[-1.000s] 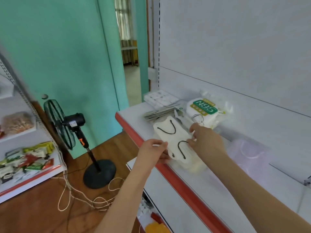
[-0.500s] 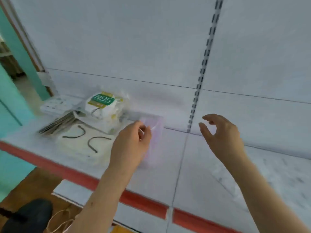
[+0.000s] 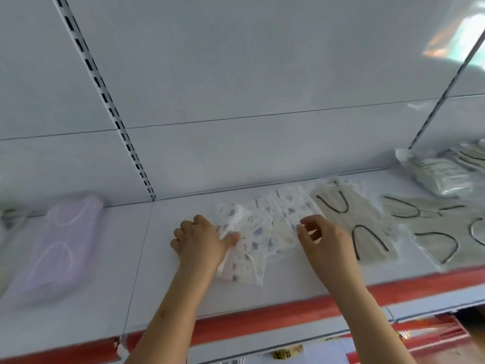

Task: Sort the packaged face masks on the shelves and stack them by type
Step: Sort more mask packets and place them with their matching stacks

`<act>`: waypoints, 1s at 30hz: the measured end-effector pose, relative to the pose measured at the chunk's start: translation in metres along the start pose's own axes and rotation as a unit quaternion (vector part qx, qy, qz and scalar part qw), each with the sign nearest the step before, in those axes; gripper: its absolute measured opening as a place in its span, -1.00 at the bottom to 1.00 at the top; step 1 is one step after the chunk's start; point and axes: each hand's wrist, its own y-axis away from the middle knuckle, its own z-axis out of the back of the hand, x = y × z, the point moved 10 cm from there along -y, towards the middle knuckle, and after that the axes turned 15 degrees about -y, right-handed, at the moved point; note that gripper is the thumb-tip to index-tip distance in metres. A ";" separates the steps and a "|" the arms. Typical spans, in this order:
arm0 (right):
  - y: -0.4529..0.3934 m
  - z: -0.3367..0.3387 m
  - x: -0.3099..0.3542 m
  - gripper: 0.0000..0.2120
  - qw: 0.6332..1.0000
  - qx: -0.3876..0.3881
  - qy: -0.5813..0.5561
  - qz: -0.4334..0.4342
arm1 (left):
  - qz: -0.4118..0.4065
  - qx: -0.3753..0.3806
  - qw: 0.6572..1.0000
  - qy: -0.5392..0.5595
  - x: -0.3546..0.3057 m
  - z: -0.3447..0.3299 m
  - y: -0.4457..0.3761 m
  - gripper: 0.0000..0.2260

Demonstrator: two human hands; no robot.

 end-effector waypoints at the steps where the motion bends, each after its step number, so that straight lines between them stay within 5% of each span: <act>1: 0.004 -0.004 0.005 -0.84 1.000 0.005 0.006 -0.003 | -0.002 0.019 1.000 0.025 0.003 -0.001 -0.004 -0.31; 7: 0.021 -0.055 0.034 -0.46 0.974 0.114 0.195 -0.034 | -0.028 0.000 0.952 0.306 0.022 0.020 -0.001 -0.60; 11: 0.025 -0.084 0.042 -0.59 0.968 0.154 0.198 -0.019 | -0.005 0.036 0.895 0.444 0.032 0.016 0.011 -0.59; 14: 0.025 -0.086 0.051 -0.80 0.977 0.143 0.153 0.023 | 0.018 0.132 0.752 0.645 0.030 0.001 0.013 -0.46; 16: 0.026 -0.080 0.056 -0.85 0.993 0.118 0.009 0.016 | 0.007 0.137 0.697 0.704 0.032 0.001 0.013 -0.73; 18: 0.027 -0.077 0.056 -0.91 0.979 0.102 -0.175 -0.030 | -0.016 0.113 0.722 0.683 0.033 0.005 0.018 -0.88; 21: 0.034 -0.088 0.065 -0.88 0.909 0.130 -0.383 -0.103 | -0.041 0.053 0.761 0.646 0.032 0.014 0.029 -0.87; 23: 0.038 -0.101 0.071 -0.79 0.856 0.169 -0.467 -0.142 | -0.050 0.049 0.765 0.640 0.026 0.015 0.035 -0.85; 25: 0.035 -0.105 0.074 -0.67 0.844 0.177 -0.486 -0.142 | -0.022 0.022 0.773 0.634 0.035 0.016 0.034 -0.86; 28: 0.010 -0.090 0.073 -0.67 0.967 0.133 -0.218 0.002 | 0.045 -0.018 0.759 0.649 0.067 0.015 0.029 -0.77; 30: 0.000 -0.089 0.056 -0.51 0.985 0.131 0.105 0.029 | 0.065 -0.021 0.748 0.660 0.086 0.011 0.026 -0.68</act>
